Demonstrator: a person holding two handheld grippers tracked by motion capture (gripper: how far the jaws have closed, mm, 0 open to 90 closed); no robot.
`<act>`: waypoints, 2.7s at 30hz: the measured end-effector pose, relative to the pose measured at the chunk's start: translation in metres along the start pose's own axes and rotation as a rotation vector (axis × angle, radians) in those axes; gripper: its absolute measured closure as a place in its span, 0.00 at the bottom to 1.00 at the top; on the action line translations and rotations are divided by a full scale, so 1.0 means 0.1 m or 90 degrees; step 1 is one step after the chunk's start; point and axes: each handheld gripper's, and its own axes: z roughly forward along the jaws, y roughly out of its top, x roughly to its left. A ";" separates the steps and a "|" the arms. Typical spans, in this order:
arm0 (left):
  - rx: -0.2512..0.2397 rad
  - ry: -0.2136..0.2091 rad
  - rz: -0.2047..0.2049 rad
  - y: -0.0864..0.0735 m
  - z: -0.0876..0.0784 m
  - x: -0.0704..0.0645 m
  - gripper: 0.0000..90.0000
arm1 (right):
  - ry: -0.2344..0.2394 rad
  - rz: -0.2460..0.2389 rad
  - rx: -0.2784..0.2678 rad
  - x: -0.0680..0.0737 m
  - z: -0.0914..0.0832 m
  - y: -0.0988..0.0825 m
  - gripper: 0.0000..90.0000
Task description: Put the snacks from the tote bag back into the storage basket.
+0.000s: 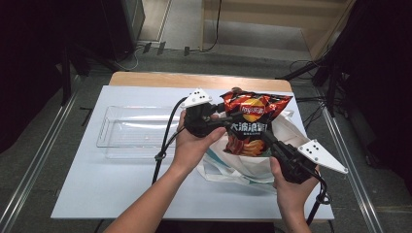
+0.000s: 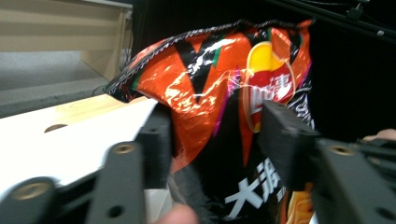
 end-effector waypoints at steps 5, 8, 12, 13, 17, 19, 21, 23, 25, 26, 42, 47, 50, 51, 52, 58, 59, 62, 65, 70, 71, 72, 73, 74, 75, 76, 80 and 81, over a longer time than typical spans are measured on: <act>-0.001 0.013 -0.006 0.04 0.01 -0.05 0.83 | -0.007 0.001 -0.003 -0.04 -0.02 -0.02 1.00; -0.008 0.019 0.013 0.05 0.01 -0.10 0.98 | -0.009 0.002 -0.006 -0.06 -0.05 -0.02 1.00; -0.021 0.015 0.027 0.07 0.03 -0.16 1.00 | -0.009 -0.020 -0.009 -0.04 -0.08 -0.01 1.00; -0.023 0.011 0.025 0.08 0.03 -0.17 1.00 | -0.013 -0.029 -0.012 -0.04 -0.09 -0.01 1.00; -0.028 0.002 0.023 0.13 0.02 -0.20 1.00 | -0.041 -0.021 -0.027 -0.08 -0.13 -0.02 0.90; -0.024 -0.003 0.036 0.14 0.03 -0.24 1.00 | -0.039 -0.016 -0.027 -0.09 -0.14 -0.02 0.87; -0.021 -0.008 0.049 0.16 0.04 -0.26 1.00 | -0.032 -0.011 -0.028 -0.14 -0.16 -0.02 0.79; -0.024 -0.016 0.053 0.18 0.04 -0.27 1.00 | -0.025 -0.007 -0.027 -0.16 -0.18 -0.02 0.70; -0.028 -0.018 0.050 0.19 0.03 -0.28 1.00 | -0.024 -0.004 -0.025 -0.18 -0.20 -0.04 0.61; -0.031 -0.020 0.050 0.21 0.03 -0.27 1.00 | -0.023 -0.002 -0.023 -0.19 -0.22 -0.04 0.58; -0.056 0.007 0.049 0.30 -0.21 -0.17 1.00 | -0.030 0.024 0.061 -0.50 -0.43 -0.51 0.15; -0.067 0.017 0.043 0.32 -0.35 -0.10 1.00 | -0.020 0.032 0.073 -0.54 -0.42 -0.54 0.07; -0.079 0.025 0.041 0.34 -0.46 -0.06 1.00 | -0.018 0.035 0.077 -0.53 -0.42 -0.57 0.06; -0.082 0.028 0.042 0.35 -0.49 -0.05 1.00 | -0.016 0.036 0.078 -0.53 -0.42 -0.57 0.06; -0.086 0.030 0.042 0.36 -0.53 -0.04 1.00 | -0.014 0.037 0.079 -0.52 -0.42 -0.57 0.05; -0.100 0.049 0.034 0.36 -0.74 0.08 1.00 | -0.017 0.033 0.085 -0.50 -0.42 -0.59 0.05; -0.103 0.054 0.031 0.35 -0.78 0.11 1.00 | -0.018 0.030 0.085 -0.50 -0.43 -0.59 0.05; -0.105 0.065 0.029 0.34 -0.86 0.16 1.00 | -0.020 0.027 0.082 -0.51 -0.44 -0.60 0.05; -0.110 0.075 0.023 0.33 -0.96 0.22 1.00 | -0.026 0.033 0.081 -0.53 -0.46 -0.60 0.05; -0.114 0.096 0.025 0.32 -1.11 0.31 1.00 | -0.046 0.027 0.080 -0.53 -0.47 -0.60 0.05; -0.118 0.098 0.023 0.31 -1.15 0.34 1.00 | -0.047 0.027 0.081 -0.53 -0.47 -0.61 0.05; -0.120 0.101 0.020 0.31 -1.17 0.35 1.00 | -0.048 0.029 0.082 -0.53 -0.47 -0.61 0.05; -0.121 0.104 0.020 0.31 -1.20 0.37 1.00 | -0.049 0.029 0.083 -0.53 -0.47 -0.61 0.05; -0.122 0.110 0.021 0.30 -1.24 0.39 1.00 | -0.051 0.027 0.082 -0.54 -0.47 -0.61 0.05; -0.126 0.114 0.016 0.30 -1.28 0.42 1.00 | -0.052 0.022 0.081 -0.54 -0.46 -0.61 0.05; -0.128 0.117 0.015 0.29 -1.30 0.43 1.00 | -0.052 0.020 0.082 -0.54 -0.46 -0.61 0.05; -0.134 0.134 0.015 0.29 -1.42 0.51 1.00 | -0.051 0.024 0.084 -0.53 -0.46 -0.62 0.05; -0.136 0.140 0.013 0.29 -1.46 0.54 1.00 | -0.052 0.023 0.084 -0.53 -0.46 -0.62 0.05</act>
